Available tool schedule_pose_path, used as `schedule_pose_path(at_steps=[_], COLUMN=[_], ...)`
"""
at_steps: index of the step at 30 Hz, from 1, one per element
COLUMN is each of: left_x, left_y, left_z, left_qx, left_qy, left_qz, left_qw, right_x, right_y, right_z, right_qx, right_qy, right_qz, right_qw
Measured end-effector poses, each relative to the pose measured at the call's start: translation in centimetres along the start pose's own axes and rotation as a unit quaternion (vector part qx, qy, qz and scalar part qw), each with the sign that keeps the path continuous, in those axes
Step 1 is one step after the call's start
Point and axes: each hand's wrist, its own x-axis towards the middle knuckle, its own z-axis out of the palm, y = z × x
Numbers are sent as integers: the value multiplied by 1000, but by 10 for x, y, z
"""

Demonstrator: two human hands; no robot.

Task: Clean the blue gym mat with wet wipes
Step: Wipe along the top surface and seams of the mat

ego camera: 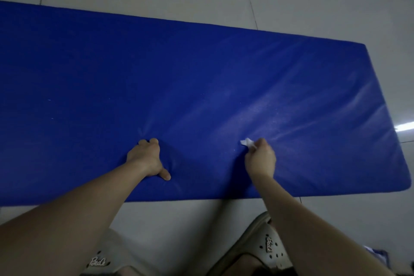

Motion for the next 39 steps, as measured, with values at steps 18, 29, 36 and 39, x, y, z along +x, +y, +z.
schedule_pose_path(at_steps=[18, 29, 36, 39], left_x=[-7, 4, 22, 27], left_y=[0, -1, 3, 8], left_z=[-4, -53, -72, -64], left_qx=[16, 91, 161, 171], left_qy=[9, 16, 115, 88], left_qz=[14, 60, 53, 37], left_qw=[1000, 994, 979, 981], right_x=[44, 29, -29, -21], right_y=[20, -37, -95, -93], right_z=[-29, 9, 62, 61], right_qx=[-107, -70, -58, -72], right_qy=[-29, 2, -103, -129], right_qz=[-43, -43, -228, -279], right_qw=[993, 997, 967, 949])
